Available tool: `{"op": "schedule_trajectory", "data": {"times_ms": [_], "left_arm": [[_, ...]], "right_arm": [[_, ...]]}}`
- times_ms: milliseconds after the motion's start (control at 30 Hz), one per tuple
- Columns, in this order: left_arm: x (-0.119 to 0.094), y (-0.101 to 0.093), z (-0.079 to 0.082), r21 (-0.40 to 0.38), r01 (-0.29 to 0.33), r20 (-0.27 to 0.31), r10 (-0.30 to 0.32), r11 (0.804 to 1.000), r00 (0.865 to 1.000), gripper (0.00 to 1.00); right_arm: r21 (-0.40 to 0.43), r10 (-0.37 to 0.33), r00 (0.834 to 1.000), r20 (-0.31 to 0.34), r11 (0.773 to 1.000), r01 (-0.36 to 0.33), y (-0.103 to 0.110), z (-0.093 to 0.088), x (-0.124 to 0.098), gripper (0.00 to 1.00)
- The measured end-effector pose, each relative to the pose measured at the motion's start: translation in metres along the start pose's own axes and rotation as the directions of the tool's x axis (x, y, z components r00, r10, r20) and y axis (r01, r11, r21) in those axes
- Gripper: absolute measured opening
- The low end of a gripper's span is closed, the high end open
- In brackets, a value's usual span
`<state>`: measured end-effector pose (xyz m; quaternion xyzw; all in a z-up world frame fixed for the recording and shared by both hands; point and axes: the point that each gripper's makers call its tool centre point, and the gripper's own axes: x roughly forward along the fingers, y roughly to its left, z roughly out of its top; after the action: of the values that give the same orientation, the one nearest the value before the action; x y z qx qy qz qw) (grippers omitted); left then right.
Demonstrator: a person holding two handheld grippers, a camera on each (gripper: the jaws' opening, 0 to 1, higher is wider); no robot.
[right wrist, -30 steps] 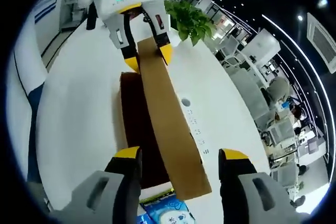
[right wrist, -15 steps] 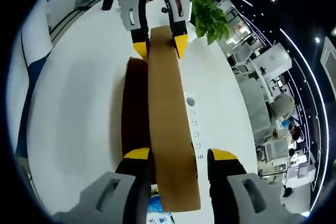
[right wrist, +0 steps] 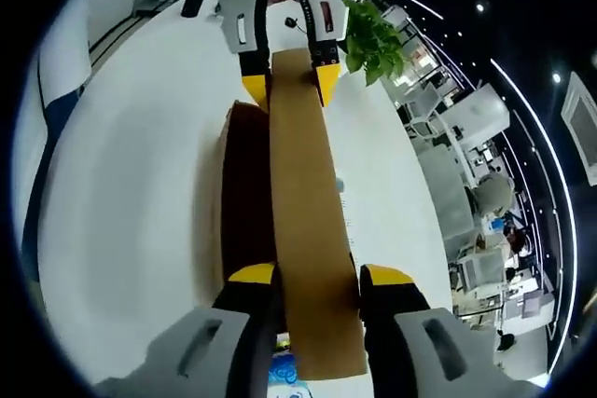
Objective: Operate the shoe box by opening the lid, removing the specified soft item, and placing it in the target area until the item is outside and the box remains undamaged.
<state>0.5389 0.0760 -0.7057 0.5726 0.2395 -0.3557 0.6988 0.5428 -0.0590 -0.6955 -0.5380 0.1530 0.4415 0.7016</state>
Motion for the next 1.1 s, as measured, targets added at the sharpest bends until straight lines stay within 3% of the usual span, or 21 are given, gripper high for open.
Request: {"op": "schedule_trajectory", "data": {"times_ms": [67, 233, 667, 1100], "left_arm": [[0.002, -0.002, -0.001, 0.0, -0.03, -0.003, 0.03, 1.0, 1.0, 0.32], [-0.001, -0.009, 0.002, 0.013, -0.073, 0.011, 0.073, 0.997, 0.997, 0.32], [0.002, -0.018, 0.006, 0.046, -0.129, 0.027, 0.128, 0.991, 0.991, 0.32], [0.006, -0.024, 0.007, 0.066, -0.173, 0.038, 0.17, 0.983, 0.985, 0.32]], "right_arm": [[-0.045, -0.012, 1.0, -0.001, 0.999, 0.012, -0.002, 0.0, 0.002, 0.32], [-0.067, -0.023, 1.0, -0.008, 0.997, 0.022, 0.006, -0.002, 0.0, 0.32], [-0.083, -0.101, 0.995, 0.001, 0.991, 0.101, 0.017, -0.01, 0.004, 0.31], [-0.117, -0.12, 0.993, 0.0, 0.986, 0.119, 0.026, -0.016, 0.009, 0.31]]}}
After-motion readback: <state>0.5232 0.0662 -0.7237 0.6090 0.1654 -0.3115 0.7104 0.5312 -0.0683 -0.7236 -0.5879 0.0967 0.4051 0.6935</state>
